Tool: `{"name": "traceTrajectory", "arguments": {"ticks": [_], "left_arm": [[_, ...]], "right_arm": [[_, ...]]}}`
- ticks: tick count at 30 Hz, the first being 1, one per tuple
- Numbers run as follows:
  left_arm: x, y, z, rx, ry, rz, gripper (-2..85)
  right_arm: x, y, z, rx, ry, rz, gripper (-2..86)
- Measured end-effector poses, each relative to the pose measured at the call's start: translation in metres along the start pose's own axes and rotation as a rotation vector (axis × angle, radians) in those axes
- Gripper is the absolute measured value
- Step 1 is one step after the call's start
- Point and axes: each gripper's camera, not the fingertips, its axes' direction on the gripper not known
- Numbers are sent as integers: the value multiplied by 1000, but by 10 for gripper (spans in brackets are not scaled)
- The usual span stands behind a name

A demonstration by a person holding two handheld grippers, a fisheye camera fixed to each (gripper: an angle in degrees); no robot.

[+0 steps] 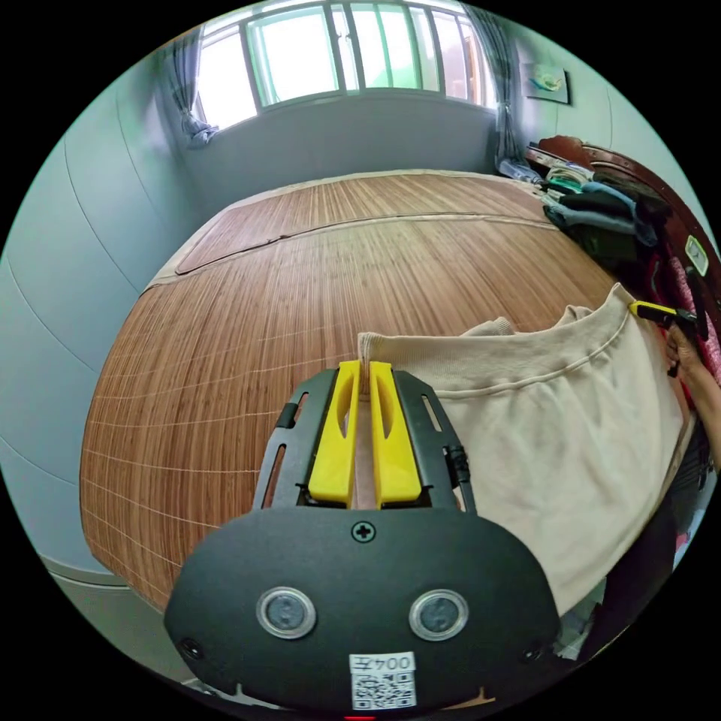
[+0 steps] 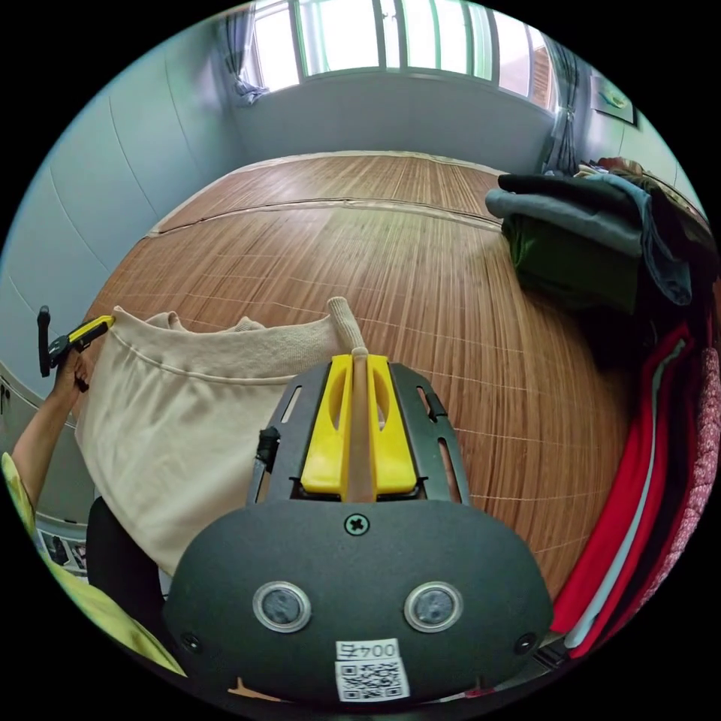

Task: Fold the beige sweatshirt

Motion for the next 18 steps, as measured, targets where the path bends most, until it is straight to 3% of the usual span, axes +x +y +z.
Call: {"name": "traceTrajectory", "arguments": {"ticks": [6, 12, 18], "left_arm": [[19, 9, 21, -46, -69, 39, 27], [28, 5, 35, -116, -91, 47, 29], [39, 9, 36, -116, -182, 81, 31]], "right_arm": [[-13, 22, 34, -18, 50, 4, 47], [0, 24, 39, -54, -30, 112, 83], [-16, 50, -21, 48, -122, 179, 121]]}}
